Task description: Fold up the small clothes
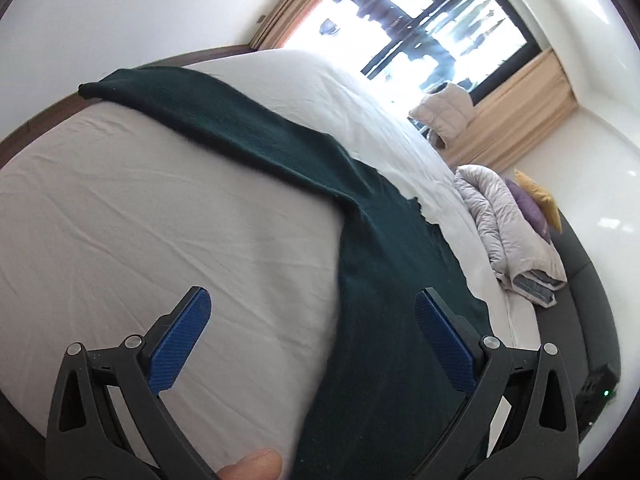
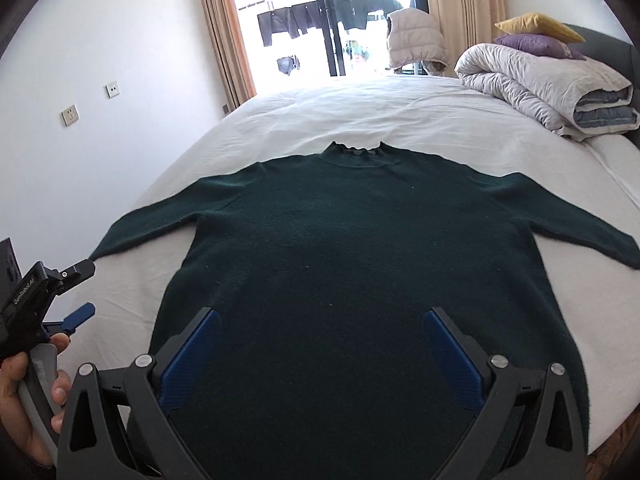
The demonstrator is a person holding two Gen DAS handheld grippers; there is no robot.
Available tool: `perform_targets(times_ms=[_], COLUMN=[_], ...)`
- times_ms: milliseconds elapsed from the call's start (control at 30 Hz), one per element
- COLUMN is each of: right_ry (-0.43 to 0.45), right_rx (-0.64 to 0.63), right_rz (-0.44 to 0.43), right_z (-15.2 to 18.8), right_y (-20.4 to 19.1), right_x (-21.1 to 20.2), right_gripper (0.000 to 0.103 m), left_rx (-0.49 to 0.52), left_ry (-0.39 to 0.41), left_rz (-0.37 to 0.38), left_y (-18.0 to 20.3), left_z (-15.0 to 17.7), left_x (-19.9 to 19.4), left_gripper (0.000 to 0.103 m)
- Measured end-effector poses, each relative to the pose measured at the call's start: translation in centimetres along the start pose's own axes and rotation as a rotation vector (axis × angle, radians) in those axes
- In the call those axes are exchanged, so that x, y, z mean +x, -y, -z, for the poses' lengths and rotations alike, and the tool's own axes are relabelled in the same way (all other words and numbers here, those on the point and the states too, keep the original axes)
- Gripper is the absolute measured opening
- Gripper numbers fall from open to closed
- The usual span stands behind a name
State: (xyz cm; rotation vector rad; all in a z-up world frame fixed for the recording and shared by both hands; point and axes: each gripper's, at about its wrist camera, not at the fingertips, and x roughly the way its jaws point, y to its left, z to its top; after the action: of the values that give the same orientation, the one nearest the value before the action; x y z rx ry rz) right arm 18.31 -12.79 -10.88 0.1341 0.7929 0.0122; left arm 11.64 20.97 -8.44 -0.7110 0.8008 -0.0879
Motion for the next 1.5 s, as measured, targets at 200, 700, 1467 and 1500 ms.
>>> perform_targets(times_ms=[200,700,1467,1500], right_ry=[-0.017,-0.056,0.047,0.046], right_rx=[0.023,0.111,0.367,0.382], right_rz=[-0.094,-0.168,-0.085,-0.077], right_z=[-0.7,-0.3,1.8,1.8], right_y=[-0.4,0.7,15.7,16.6], right_x=[2.9,6.1,3.0,3.0], right_gripper=[0.095,0.076,0.076,0.076], left_rx=[-0.295,-0.538,0.59,0.652], left_ry=[0.124,0.161,0.019,0.005], left_rz=[0.062,0.169,0.066,0.06], left_y=[-9.2,-15.9,27.6,29.6], left_z=[-8.7,-18.6,-10.3,-7.8], left_x=[1.8,7.9,21.5,22.9], left_gripper=[0.103,0.055,0.01,0.01])
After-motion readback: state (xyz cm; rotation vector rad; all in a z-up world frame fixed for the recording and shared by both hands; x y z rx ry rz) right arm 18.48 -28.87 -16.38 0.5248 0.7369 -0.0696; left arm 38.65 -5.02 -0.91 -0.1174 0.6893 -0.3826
